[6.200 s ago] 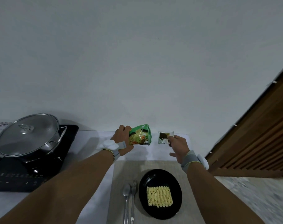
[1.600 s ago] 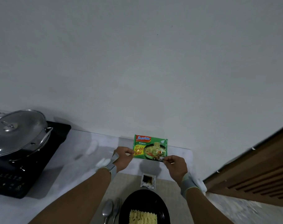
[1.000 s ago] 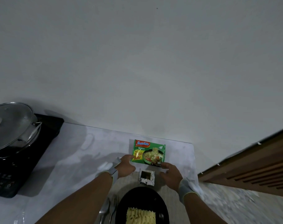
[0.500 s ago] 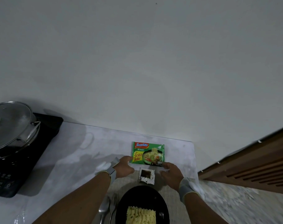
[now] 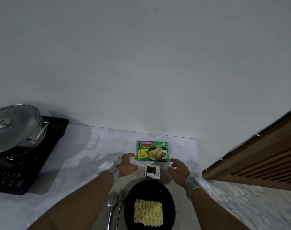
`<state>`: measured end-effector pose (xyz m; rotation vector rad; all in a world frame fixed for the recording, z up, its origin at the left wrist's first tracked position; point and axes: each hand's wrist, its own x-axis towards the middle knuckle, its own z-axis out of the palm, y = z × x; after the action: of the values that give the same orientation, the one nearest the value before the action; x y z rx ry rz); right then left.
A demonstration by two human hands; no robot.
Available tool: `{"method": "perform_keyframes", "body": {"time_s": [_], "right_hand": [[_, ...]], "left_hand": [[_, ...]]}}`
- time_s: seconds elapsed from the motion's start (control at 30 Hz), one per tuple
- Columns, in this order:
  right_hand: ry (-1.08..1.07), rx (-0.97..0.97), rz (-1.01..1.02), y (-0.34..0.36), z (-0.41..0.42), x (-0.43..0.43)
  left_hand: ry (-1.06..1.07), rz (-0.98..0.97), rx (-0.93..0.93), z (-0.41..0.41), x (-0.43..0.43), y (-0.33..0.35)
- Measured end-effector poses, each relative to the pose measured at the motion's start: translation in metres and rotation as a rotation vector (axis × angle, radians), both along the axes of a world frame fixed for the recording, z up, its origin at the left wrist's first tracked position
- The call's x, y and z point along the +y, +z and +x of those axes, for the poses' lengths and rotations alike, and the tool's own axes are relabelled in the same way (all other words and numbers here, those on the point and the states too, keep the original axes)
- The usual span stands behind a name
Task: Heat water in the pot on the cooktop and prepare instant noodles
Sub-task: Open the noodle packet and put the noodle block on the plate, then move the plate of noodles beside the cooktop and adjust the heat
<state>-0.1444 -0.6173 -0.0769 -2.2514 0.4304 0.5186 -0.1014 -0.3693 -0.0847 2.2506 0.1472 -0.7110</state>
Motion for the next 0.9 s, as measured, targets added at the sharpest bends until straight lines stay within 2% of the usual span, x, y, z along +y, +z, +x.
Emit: {"method": "perform_keyframes", "body": {"time_s": [0.5,0.67,0.9], "right_hand": [[-0.158,0.026,0.034,0.008,-0.094,0.026],[-0.255,0.07,0.044,-0.002,-0.127,0.037],[-0.386,0.023,0.072,-0.012,-0.179,0.061]], "left_hand": [[-0.017,-0.07,-0.023,-0.081,0.026,0.015],[-0.036,-0.087,0.014,-0.105,0.037,0.014],[-0.099,-0.091,0.083,-0.144,0.042,0.014]]}}
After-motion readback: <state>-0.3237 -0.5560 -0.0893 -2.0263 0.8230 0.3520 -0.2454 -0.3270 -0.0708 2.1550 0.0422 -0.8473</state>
